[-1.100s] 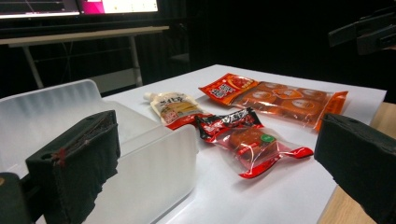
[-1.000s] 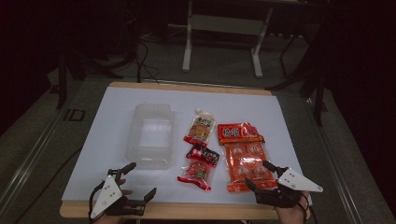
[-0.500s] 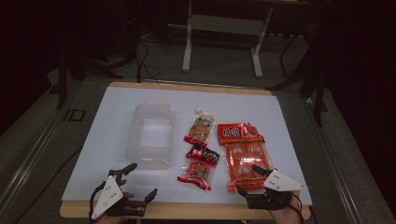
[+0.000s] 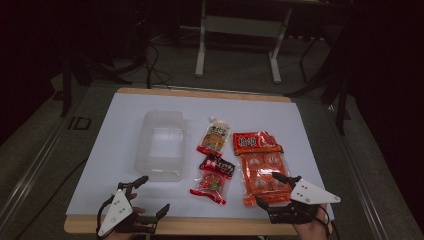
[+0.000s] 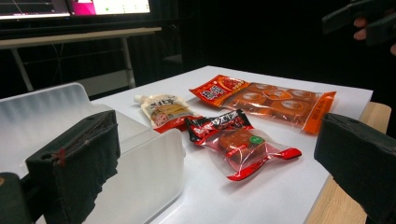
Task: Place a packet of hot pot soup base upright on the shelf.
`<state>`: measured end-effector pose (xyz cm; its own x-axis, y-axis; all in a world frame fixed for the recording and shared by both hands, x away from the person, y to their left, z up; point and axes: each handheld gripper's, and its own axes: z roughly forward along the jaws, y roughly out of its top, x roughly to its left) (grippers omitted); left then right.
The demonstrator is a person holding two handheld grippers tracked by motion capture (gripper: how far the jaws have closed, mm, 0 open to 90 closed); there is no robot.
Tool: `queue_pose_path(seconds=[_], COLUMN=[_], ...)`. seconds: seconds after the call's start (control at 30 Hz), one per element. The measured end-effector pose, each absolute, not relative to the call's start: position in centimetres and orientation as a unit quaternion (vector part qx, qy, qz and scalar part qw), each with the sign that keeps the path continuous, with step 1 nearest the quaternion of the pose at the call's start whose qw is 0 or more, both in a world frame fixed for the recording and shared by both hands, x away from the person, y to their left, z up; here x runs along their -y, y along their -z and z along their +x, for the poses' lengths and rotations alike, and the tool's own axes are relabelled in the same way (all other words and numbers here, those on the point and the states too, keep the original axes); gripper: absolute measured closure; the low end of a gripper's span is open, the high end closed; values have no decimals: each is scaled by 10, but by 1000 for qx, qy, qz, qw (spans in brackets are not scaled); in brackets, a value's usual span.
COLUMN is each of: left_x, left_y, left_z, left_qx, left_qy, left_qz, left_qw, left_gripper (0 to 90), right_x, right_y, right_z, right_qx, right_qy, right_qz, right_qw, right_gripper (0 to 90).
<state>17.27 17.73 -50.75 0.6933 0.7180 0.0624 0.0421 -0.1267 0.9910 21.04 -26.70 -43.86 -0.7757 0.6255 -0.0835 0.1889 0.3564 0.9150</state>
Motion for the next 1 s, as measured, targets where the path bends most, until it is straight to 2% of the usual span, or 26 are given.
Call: queue_pose_path(seconds=[0.33,0.53,1.0], left_x=[-179,-179,-181], left_y=[507,506,505], left_z=[173,172,173], left_qx=[-281,-286,-293], left_qy=[-273,-261,-260], left_qz=[688,685,683], left_qw=[611,617,616], left_gripper=[8,8,7], right_x=[276,276,279], right_y=[409,392,371], right_z=[215,221,253], right_qx=[-771,-765,-745], right_qy=[-534,-528,-542], right_qz=[259,248,272], right_qw=[233,274,278], right_gripper=[112,109,105])
